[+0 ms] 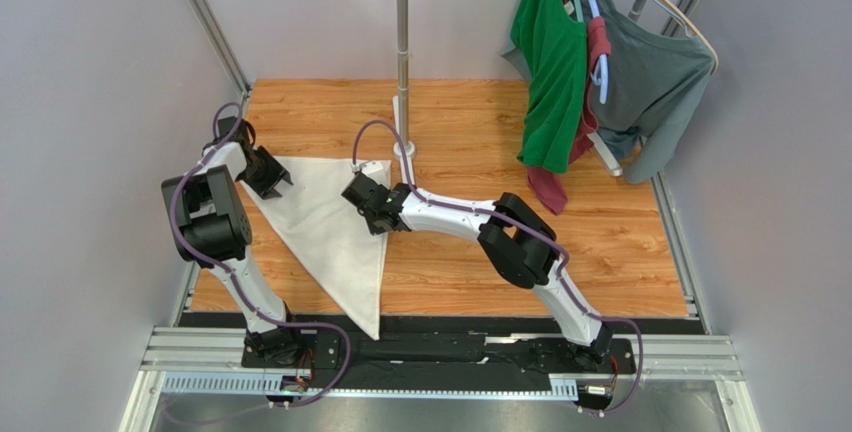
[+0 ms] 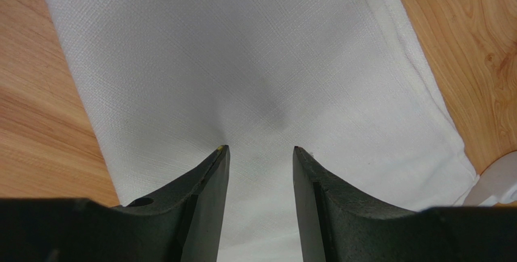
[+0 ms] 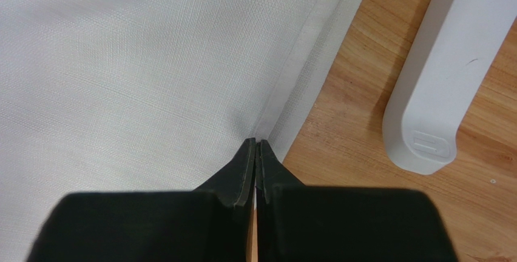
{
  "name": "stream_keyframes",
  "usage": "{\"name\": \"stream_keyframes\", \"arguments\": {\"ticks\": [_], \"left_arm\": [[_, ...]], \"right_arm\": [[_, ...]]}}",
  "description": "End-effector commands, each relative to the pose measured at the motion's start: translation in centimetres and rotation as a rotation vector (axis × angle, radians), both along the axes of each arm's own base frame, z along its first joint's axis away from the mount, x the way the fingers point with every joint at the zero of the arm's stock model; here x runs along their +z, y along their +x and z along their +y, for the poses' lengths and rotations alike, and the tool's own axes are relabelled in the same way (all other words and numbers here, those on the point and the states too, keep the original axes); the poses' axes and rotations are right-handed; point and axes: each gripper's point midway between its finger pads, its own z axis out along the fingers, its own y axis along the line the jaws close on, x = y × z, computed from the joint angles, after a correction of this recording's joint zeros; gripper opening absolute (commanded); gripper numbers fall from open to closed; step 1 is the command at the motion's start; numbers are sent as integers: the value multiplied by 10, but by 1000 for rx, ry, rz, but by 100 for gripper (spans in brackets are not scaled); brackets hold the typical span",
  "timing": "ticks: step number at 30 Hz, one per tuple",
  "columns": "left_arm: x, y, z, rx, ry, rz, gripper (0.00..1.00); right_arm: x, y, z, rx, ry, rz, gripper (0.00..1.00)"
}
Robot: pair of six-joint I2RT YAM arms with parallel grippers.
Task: Fold the napkin, place the utensils inside, and roll it up
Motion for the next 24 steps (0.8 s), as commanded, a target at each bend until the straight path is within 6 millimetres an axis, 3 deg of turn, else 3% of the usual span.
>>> {"name": "stream_keyframes", "arguments": {"ticks": [1, 10, 24], "left_arm": [[4, 6, 6, 13, 12, -16, 52], [4, 5, 7, 14, 16, -16, 52], [3, 4, 9, 16, 27, -9, 52]], "right_arm": [[32, 1, -7, -6, 10, -43, 3], [41, 0, -12, -16, 15, -51, 6], [22, 0, -19, -20, -30, -24, 9]]}}
